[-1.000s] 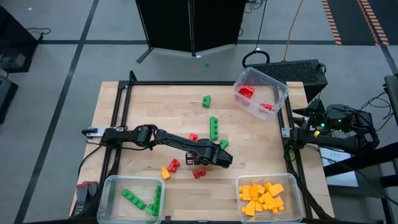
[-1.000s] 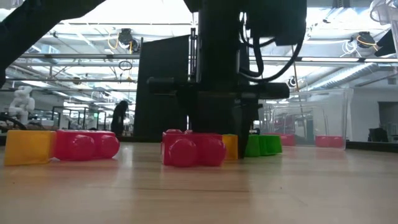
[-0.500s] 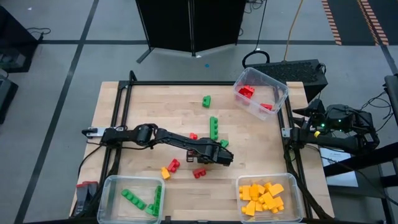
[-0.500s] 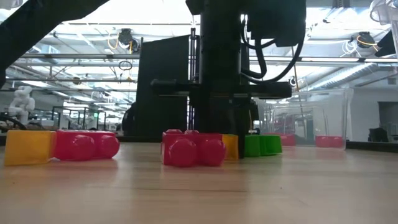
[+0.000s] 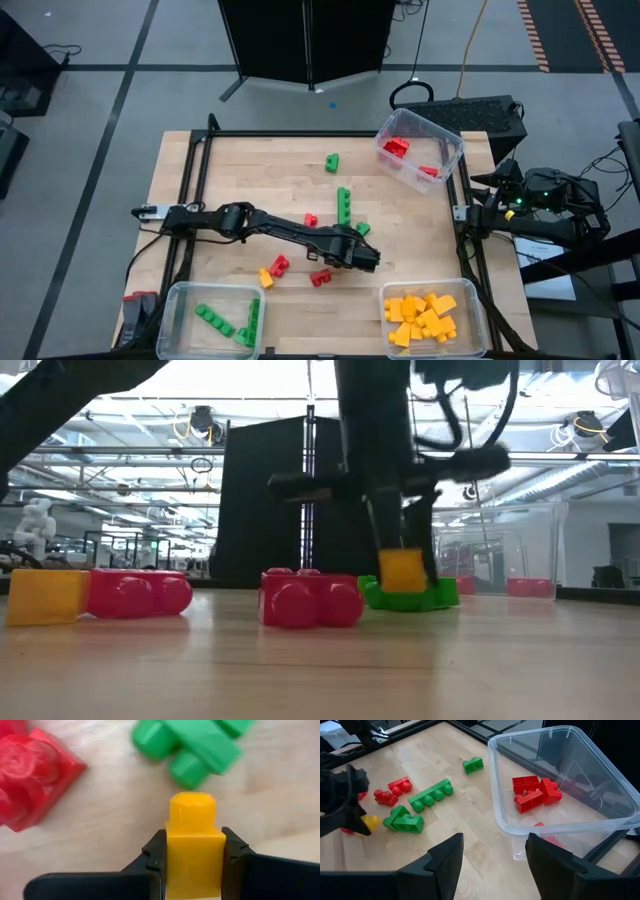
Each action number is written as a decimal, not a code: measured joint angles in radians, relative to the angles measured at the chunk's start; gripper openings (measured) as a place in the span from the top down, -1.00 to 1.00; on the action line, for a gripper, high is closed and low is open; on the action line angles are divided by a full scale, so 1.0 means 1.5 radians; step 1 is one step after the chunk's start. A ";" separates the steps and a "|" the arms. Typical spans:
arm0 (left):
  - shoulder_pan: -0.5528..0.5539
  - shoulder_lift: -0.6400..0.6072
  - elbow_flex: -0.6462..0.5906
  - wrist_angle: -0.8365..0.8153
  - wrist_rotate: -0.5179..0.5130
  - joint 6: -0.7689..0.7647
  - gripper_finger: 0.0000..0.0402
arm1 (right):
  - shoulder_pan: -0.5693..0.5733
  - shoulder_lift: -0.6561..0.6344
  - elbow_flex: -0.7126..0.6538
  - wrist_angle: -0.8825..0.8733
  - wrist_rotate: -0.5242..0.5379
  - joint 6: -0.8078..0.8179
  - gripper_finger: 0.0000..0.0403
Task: Sort blocks
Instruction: Put the yellow game piece into the bottom right transparent bin
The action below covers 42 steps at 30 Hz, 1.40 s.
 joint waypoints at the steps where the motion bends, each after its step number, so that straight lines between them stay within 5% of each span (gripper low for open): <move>1: -0.002 0.000 0.007 0.000 -0.006 0.005 0.71 | 0.000 0.000 0.000 0.000 0.000 0.000 -0.03; 13: -0.026 -0.048 0.025 0.189 -0.083 0.109 0.71 | 0.000 0.000 0.000 0.001 0.000 0.021 -0.03; 25: -0.067 -0.061 0.025 0.554 -0.138 0.425 0.71 | 0.000 0.000 0.000 0.001 0.002 0.053 -0.03; 37: -0.124 -0.061 0.024 0.603 -0.182 0.859 0.71 | 0.000 0.000 0.000 0.001 0.002 0.065 -0.03; 42: -0.140 -0.061 0.025 0.608 -0.181 0.923 0.71 | 0.000 0.000 0.000 0.001 0.002 0.065 -0.03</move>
